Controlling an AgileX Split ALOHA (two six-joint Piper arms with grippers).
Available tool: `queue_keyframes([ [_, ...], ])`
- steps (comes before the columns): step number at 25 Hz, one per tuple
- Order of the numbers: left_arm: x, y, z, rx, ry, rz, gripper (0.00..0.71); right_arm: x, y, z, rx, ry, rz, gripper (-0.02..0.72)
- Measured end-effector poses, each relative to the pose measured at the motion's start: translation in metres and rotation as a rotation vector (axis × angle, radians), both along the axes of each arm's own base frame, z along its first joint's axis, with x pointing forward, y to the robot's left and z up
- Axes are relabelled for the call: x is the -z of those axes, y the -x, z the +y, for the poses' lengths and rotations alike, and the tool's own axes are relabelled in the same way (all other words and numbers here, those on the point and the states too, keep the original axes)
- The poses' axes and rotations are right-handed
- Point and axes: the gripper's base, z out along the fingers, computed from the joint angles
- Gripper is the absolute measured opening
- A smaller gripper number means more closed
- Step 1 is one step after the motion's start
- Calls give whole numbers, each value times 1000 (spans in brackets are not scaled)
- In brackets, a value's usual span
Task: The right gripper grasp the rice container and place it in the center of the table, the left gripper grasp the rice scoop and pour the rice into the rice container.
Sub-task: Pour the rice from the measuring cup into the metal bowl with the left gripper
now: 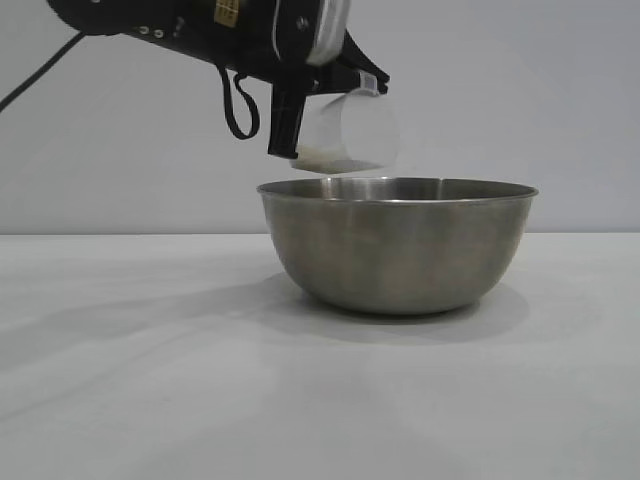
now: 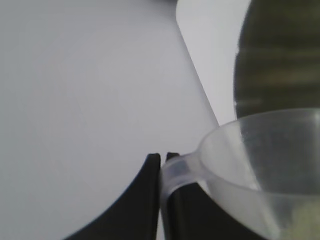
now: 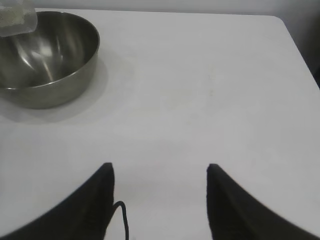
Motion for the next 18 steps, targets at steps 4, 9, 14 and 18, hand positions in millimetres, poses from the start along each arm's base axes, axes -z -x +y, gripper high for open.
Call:
queue_keyframes([
  [4, 1, 9, -13, 72, -120, -179, 0, 0, 0, 0, 0, 0, 0, 391],
  [9, 2, 17, -24, 131, -189, -302, 0, 0, 0, 0, 0, 0, 0, 391],
  [14, 4, 21, -28, 177, -253, -390, 0, 0, 0, 0, 0, 0, 0, 391],
  [18, 3, 20, -29, 152, -231, -364, 0, 0, 0, 0, 0, 0, 0, 391],
])
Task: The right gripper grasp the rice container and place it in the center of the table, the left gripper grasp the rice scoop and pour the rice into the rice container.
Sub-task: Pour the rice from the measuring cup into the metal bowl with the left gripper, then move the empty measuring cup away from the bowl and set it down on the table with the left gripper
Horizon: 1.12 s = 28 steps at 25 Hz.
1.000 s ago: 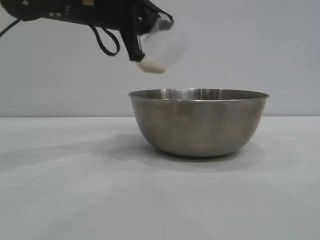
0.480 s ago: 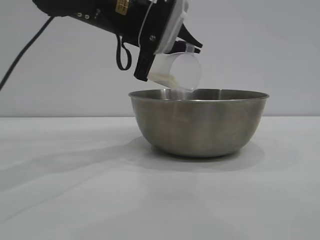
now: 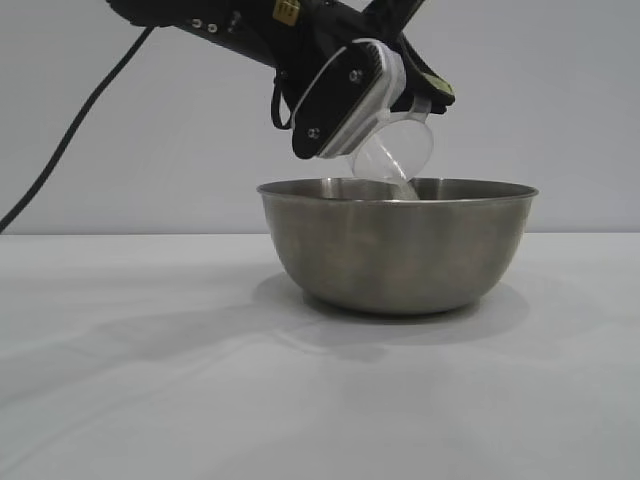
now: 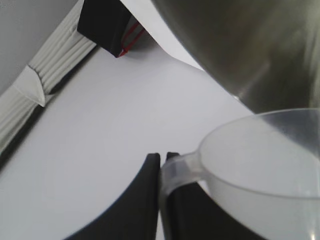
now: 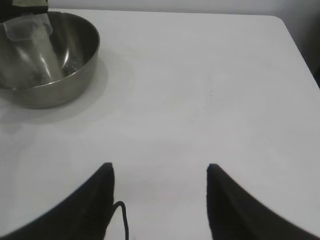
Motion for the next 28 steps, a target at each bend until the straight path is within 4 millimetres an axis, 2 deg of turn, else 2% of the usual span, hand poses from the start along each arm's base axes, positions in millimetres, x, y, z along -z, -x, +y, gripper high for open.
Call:
queue_keyframes([
  [2, -4, -4, 1, -77, 116, 94, 0, 0, 0, 0, 0, 0, 0, 391],
  [5, -18, -16, 7, -249, 398, 243, 0, 0, 0, 0, 0, 0, 0, 391],
  [11, -42, -38, 38, -552, 1073, 762, 0, 0, 0, 0, 0, 0, 0, 391],
  [13, -43, -45, 50, -617, 1243, 863, 0, 0, 0, 0, 0, 0, 0, 391],
  [21, -33, -64, 97, -828, 1775, 1114, 0, 0, 0, 0, 1, -1, 0, 391],
  [25, -12, -67, 130, -896, 1956, 1237, 0, 0, 0, 0, 1, -1, 0, 391],
  [28, 7, -61, 155, -896, 1985, 1281, 0, 0, 0, 0, 1, -1, 0, 391],
])
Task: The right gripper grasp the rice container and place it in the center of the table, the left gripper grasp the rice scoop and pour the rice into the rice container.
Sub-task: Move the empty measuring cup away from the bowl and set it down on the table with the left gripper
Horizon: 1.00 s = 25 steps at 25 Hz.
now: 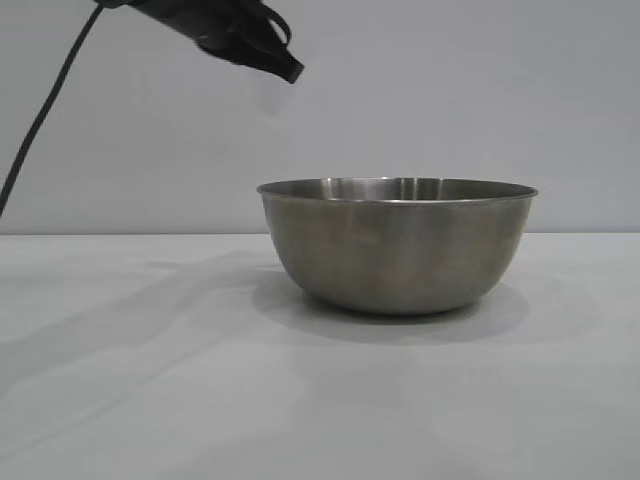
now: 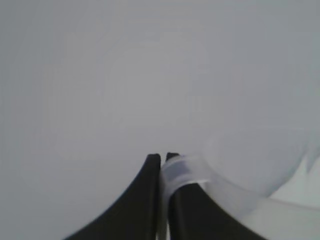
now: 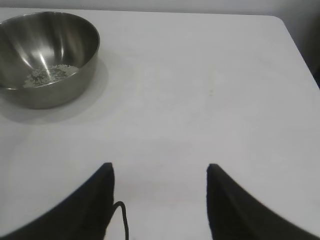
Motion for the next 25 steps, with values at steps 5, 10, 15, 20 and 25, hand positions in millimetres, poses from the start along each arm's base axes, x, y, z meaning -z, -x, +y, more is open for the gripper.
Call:
queue_keyframes([
  [5, 30, 33, 18, 58, 5, -54, 0, 0, 0, 0, 0, 0, 0, 391],
  [10, 45, 58, 25, 71, -5, -69, 0, 0, 0, 0, 0, 0, 0, 391],
  [15, 62, 77, 36, 33, -9, 2, 0, 0, 0, 0, 0, 0, 0, 391],
  [20, 80, 79, 49, 5, 28, 60, 0, 0, 0, 0, 0, 0, 0, 391],
  [25, 101, 82, 47, 53, 15, 118, 0, 0, 0, 0, 0, 0, 0, 391],
])
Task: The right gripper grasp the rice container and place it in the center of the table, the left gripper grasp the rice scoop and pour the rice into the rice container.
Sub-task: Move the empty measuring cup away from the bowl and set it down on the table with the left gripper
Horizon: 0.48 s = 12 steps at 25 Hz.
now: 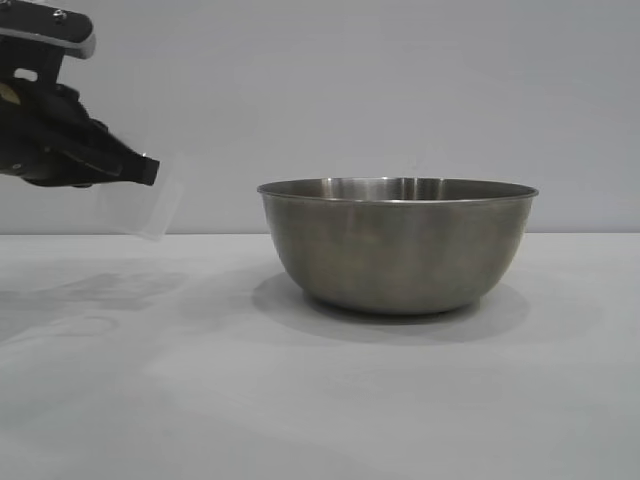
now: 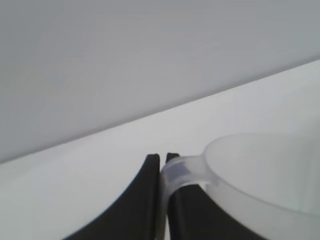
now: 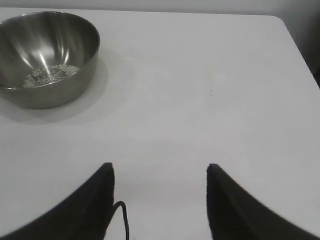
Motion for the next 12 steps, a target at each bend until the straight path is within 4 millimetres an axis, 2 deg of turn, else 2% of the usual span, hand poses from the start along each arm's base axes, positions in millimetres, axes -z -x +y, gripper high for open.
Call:
queue_keyframes([
  [8, 5, 1, -1, 11, -3, 15, 0, 0, 0, 0, 0, 0, 0, 391],
  [12, 8, 7, -2, 39, 2, 35, 200, 0, 0, 0, 0, 0, 0, 391],
])
